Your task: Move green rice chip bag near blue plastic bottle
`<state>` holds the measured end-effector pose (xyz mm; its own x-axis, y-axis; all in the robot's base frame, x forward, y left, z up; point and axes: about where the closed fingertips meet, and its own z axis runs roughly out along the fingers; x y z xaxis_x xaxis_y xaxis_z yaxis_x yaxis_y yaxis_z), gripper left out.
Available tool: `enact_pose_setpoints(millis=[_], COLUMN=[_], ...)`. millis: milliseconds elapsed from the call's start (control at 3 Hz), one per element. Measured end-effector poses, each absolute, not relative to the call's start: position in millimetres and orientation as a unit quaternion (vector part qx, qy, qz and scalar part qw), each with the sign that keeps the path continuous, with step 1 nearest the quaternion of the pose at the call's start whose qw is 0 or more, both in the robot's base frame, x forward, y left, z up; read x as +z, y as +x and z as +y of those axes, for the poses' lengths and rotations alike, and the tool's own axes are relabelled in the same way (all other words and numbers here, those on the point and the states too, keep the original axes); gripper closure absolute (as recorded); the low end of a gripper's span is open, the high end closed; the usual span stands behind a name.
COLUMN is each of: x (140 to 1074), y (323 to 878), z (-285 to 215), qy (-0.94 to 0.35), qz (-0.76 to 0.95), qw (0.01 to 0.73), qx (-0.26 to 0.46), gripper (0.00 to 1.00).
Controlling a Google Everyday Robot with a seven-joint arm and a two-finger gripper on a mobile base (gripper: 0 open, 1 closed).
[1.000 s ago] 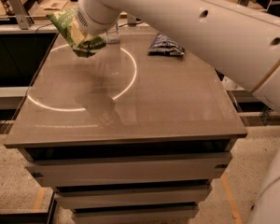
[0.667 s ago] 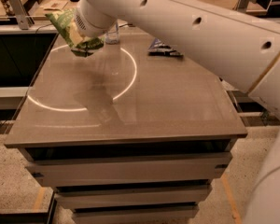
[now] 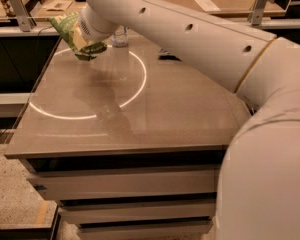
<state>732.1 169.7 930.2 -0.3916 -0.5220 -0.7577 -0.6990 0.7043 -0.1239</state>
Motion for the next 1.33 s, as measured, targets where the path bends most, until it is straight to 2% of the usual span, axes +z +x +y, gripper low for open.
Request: enact_pose_setpoints(millis=[1000,1333], x=[882.2,881.1], y=[784.6,784.9], z=[167.8,169.5], qy=[-0.395,-0.396], qz=[0.832,0.832], qw=[0.372,0.372], qx=[0.113,0.114], gripper=[1.00,0.81])
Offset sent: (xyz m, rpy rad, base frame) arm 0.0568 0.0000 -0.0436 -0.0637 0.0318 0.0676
